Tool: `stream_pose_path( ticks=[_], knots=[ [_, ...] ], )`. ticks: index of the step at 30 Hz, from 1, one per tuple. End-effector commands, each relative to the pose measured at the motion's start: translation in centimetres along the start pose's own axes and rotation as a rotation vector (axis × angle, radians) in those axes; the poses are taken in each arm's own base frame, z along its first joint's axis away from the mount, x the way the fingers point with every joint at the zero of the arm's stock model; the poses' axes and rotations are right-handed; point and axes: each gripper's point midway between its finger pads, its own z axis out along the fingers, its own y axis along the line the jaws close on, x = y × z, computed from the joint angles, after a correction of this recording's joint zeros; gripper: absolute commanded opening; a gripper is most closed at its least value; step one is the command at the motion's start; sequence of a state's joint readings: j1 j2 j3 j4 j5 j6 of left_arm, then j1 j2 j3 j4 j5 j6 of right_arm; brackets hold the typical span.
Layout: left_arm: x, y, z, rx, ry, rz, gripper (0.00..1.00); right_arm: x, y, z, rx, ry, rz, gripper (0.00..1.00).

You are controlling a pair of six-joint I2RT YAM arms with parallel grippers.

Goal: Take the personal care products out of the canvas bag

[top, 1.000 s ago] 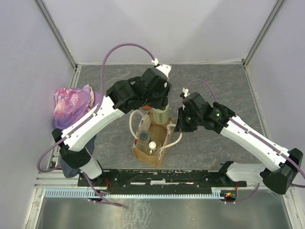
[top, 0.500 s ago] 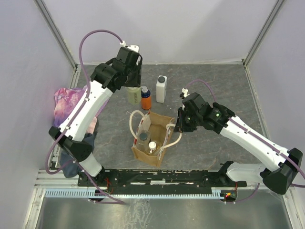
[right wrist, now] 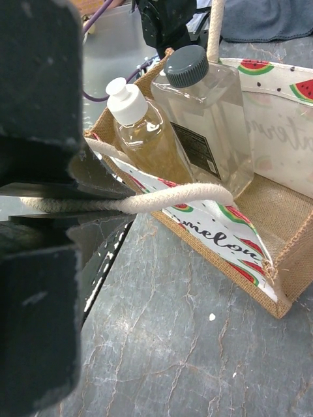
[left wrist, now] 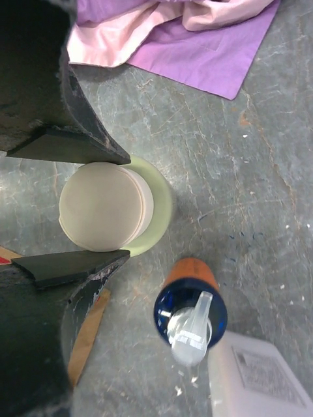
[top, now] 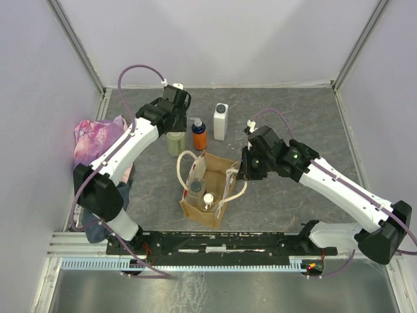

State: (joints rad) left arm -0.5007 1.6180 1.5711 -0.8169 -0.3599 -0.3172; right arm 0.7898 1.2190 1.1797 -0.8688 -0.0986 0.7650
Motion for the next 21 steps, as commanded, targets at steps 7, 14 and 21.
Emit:
stream_pose_path(
  ticks=[7, 14, 21],
  knots=[
    [-5.8, 0.0, 0.7, 0.047, -0.299, -0.206, 0.44, 0.0, 0.0, -0.4, -0.008, -0.015, -0.014, 0.15],
    [-4.3, 0.0, 2.8, 0.034, -0.246, -0.186, 0.63, -0.2, 0.1, -0.3, -0.010, -0.015, -0.020, 0.15],
    [-4.1, 0.9, 2.1, 0.006, -0.271, -0.228, 0.79, -0.1, 0.0, -0.4, -0.006, -0.013, -0.023, 0.15]
  ],
)
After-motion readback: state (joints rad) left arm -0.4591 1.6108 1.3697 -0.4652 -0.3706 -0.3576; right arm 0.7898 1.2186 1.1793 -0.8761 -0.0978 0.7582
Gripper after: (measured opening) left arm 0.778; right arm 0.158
